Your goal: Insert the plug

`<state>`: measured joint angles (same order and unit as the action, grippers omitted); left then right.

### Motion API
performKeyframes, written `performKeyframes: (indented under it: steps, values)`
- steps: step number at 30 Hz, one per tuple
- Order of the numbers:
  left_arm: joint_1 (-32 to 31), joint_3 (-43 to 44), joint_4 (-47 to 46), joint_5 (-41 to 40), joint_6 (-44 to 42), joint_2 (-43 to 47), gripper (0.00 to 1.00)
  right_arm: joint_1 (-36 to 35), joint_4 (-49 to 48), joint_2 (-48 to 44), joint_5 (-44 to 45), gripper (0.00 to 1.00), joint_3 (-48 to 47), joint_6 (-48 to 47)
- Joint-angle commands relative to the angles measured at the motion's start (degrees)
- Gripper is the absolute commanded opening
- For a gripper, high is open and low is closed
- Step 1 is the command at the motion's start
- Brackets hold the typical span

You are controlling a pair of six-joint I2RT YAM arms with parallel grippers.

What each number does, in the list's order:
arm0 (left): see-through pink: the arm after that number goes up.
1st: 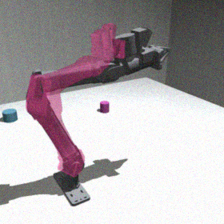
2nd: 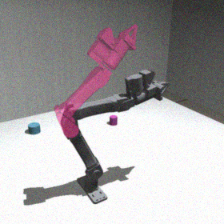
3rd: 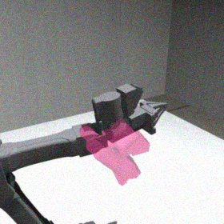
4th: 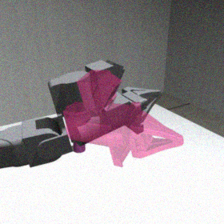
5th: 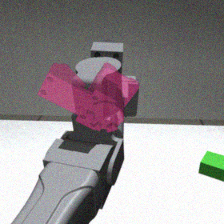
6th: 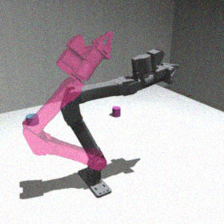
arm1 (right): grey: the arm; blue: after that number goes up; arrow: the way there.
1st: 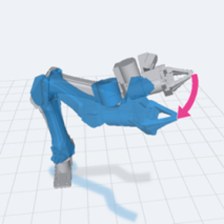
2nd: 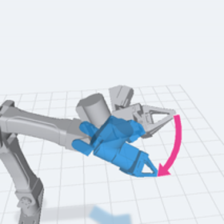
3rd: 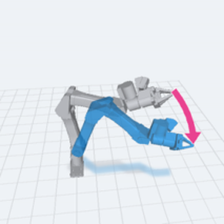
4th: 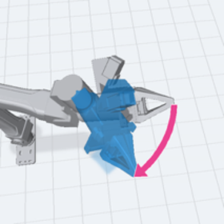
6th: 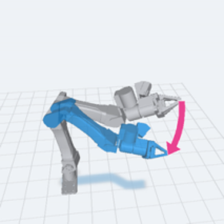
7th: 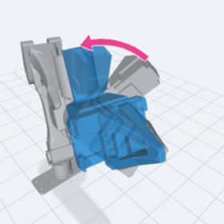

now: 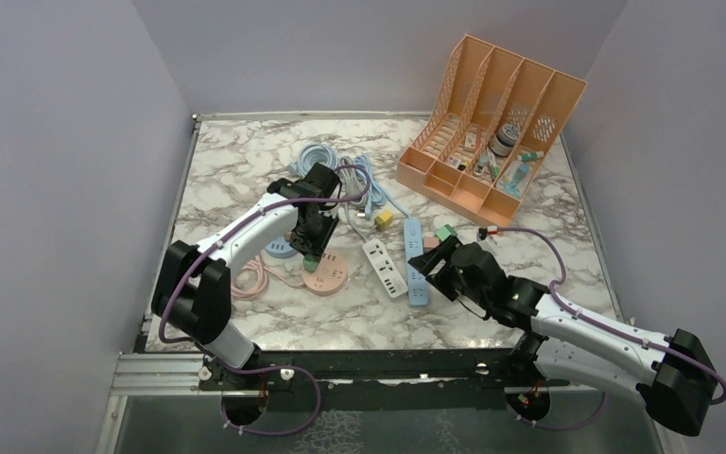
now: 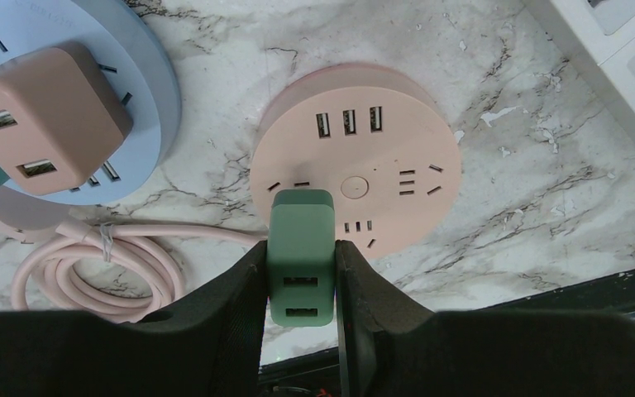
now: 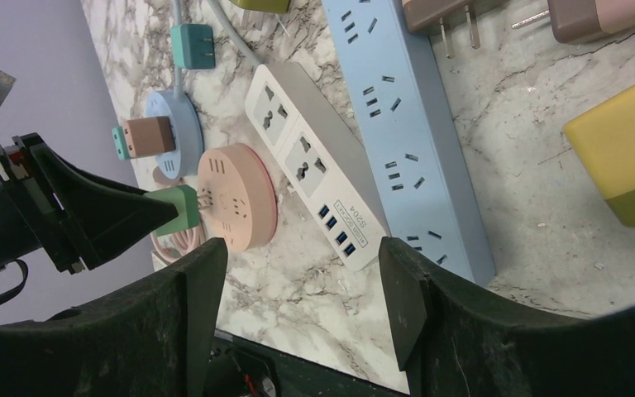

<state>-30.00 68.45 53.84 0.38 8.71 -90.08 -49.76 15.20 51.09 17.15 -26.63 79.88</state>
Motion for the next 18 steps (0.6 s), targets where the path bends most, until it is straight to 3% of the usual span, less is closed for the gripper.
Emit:
performKeyframes:
  steps: [1,18]
  values:
    - [-0.07,-0.74,0.18,-1.68,0.67,0.08,0.00,0.27,0.00,0.19,1.38,0.68,0.84,0.74]
    - [-0.06,-0.51,-2.62,-1.57,1.63,1.85,0.00,0.27,0.10,0.18,1.85,0.67,0.79,0.55]
